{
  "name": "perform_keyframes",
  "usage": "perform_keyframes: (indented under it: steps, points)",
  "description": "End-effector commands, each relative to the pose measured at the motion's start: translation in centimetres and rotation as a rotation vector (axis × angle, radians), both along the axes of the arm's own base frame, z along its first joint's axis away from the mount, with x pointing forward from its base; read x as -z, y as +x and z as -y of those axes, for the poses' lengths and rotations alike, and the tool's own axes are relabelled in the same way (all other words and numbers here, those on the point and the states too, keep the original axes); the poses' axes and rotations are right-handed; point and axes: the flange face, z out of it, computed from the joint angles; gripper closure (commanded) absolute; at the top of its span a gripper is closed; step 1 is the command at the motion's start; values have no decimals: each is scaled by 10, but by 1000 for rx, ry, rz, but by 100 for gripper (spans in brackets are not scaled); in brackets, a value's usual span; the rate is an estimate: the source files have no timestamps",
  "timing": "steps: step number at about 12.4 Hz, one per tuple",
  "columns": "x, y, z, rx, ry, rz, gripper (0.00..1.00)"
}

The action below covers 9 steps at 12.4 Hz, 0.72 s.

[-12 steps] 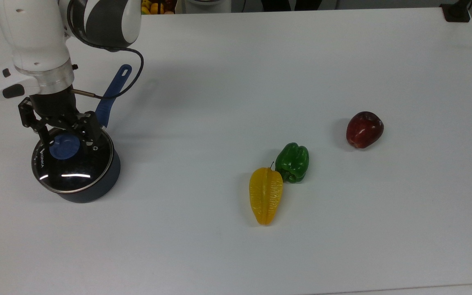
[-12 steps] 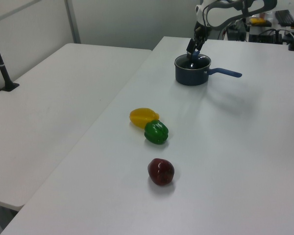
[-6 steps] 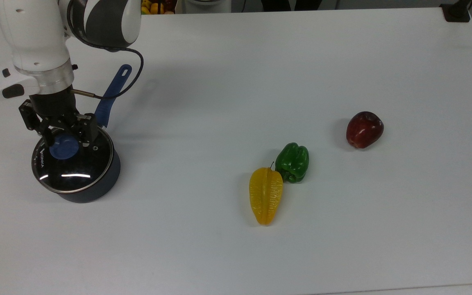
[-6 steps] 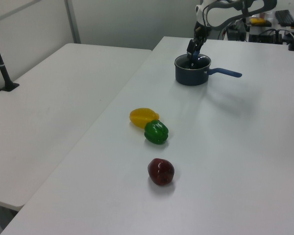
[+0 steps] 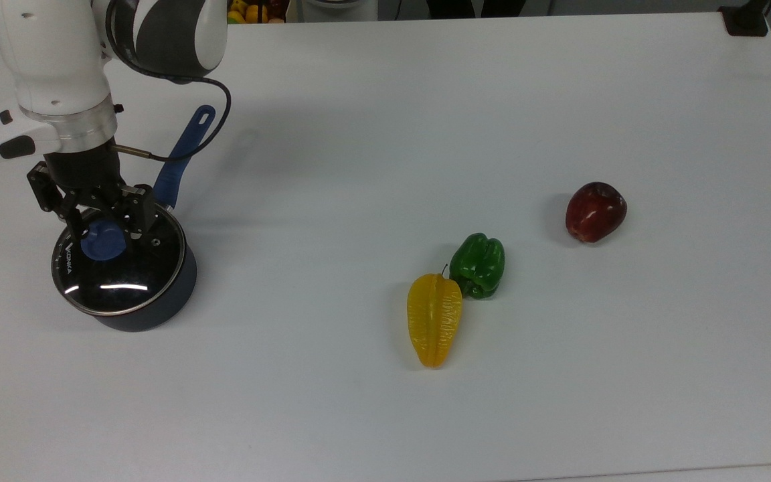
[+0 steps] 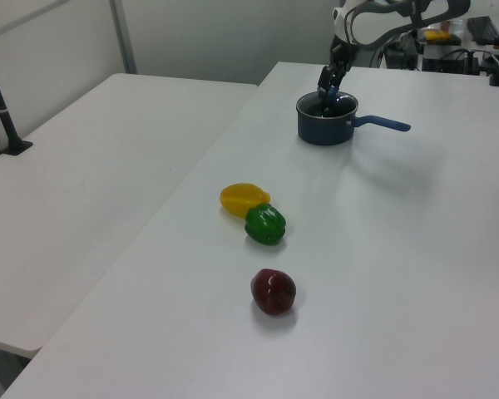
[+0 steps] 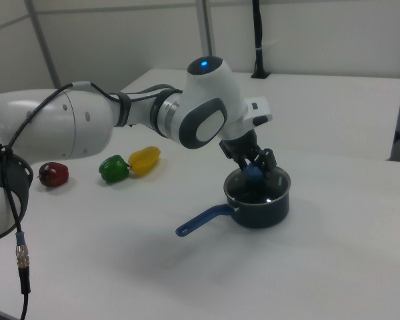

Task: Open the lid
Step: 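Close the gripper on the blue knob of the glass lid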

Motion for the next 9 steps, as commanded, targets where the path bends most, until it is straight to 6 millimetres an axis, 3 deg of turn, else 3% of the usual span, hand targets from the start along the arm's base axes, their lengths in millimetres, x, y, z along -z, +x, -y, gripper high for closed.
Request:
perform_keyframes:
  steps: [1, 6, 9]
  points:
    - [-4, 2, 2, 16, 9, 26, 22]
    - [-18, 0, 2, 13, 8, 34, 44]
    - [-28, -3, -1, 11, 14, 37, 48]
